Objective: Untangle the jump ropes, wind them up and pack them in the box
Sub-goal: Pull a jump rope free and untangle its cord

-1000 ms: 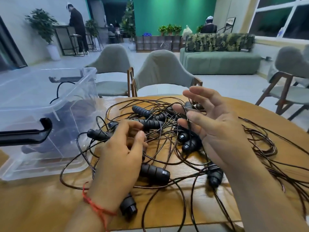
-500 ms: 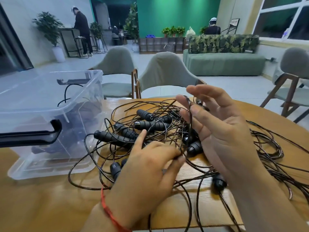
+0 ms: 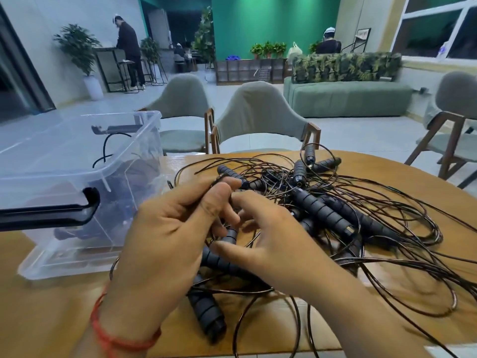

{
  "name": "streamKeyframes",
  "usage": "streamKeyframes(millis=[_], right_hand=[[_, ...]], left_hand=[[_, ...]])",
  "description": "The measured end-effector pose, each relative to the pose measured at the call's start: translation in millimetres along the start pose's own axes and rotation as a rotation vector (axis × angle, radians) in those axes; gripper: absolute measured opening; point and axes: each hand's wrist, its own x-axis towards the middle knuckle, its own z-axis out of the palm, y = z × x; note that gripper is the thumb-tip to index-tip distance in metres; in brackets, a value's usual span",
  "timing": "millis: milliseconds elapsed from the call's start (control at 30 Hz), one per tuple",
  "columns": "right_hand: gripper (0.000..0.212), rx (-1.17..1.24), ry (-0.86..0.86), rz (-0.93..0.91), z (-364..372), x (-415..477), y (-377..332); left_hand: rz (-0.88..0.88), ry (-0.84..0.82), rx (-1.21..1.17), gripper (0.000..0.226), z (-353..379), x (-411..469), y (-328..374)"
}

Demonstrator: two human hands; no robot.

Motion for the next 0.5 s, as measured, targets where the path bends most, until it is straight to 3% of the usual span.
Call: streamKeyframes(millis=[67, 167, 267, 333, 400, 500], right_hand=[[0.028, 0.038, -0.017, 0.016, 5.3, 2.5, 4.3], [0.02, 0.083, 0.007, -0.002, 7.3, 3.1, 12.2], [0.012, 0.338, 0.144, 0.093, -5.5, 2.1, 9.3], [0.014, 0.518, 0.25, 0.128, -17.7, 0.1, 4.2], [0.021, 0.628, 0.332, 0.161, -28.6, -2.0, 0.3], [0.025, 0.797, 0.397, 0.218, -37.1, -2.7, -2.6]], left_hand=[[-0.005, -0.084, 0.029, 0.016, 2.1, -1.7, 1.1], [0.046, -0.165, 0.085, 0.019, 3.8, -4.2, 4.3], [0.036, -0.012, 0.061, 0.028, -2.3, -1.3, -11.9], [-0.069, 0.013, 0.166, 0.028, -4.2, 4.0, -32.4], [-0.165, -0.068, 0.367, 0.031, -0.8, 6.2, -51.3], [-0.205, -0.035, 0.53, 0.03, 6.1, 5.3, -68.0]])
